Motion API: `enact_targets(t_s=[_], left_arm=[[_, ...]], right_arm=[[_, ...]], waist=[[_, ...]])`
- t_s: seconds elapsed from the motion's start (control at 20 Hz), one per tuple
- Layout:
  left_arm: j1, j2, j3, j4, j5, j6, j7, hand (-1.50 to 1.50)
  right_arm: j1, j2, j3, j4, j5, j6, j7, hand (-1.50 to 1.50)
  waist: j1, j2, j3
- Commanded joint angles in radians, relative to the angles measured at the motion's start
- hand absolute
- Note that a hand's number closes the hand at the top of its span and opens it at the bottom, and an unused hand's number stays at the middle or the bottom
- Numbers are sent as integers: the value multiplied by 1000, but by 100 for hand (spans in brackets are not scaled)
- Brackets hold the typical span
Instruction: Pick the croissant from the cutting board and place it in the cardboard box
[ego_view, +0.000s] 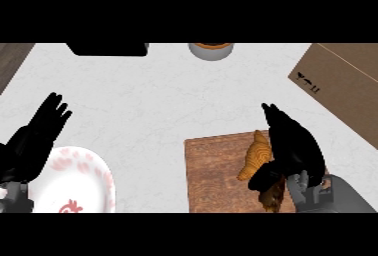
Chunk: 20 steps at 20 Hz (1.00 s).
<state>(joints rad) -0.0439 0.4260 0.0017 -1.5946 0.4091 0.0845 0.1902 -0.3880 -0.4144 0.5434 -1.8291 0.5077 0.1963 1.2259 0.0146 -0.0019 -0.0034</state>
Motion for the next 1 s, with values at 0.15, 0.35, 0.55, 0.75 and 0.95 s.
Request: enact_targets(t_s=[0.15, 0.35, 0.55, 0.75, 0.95], left_arm=[[2, -11, -1, 15, -10, -4, 5, 0], [17, -36, -3, 10, -18, -8, -31, 0], [-15, -26, 23, 56, -15, -26, -28, 0], [24, -14, 29, -36, -18, -10, 20, 0], [45, -34, 15, -36, -26, -25, -1, 0]], right_arm=[[-36, 85, 3, 53, -7, 129, 261, -150], [-59, 98, -12, 75, -5, 144, 259, -150], [-60, 129, -9, 82, 33, 136, 228, -150], [-56, 150, 11, 73, 77, 155, 220, -150], [-47, 161, -2, 176, 120, 144, 150, -150]], waist=[[-16, -2, 1], [-12, 0, 1], [-17, 1, 2], [-13, -2, 2], [-9, 0, 2]])
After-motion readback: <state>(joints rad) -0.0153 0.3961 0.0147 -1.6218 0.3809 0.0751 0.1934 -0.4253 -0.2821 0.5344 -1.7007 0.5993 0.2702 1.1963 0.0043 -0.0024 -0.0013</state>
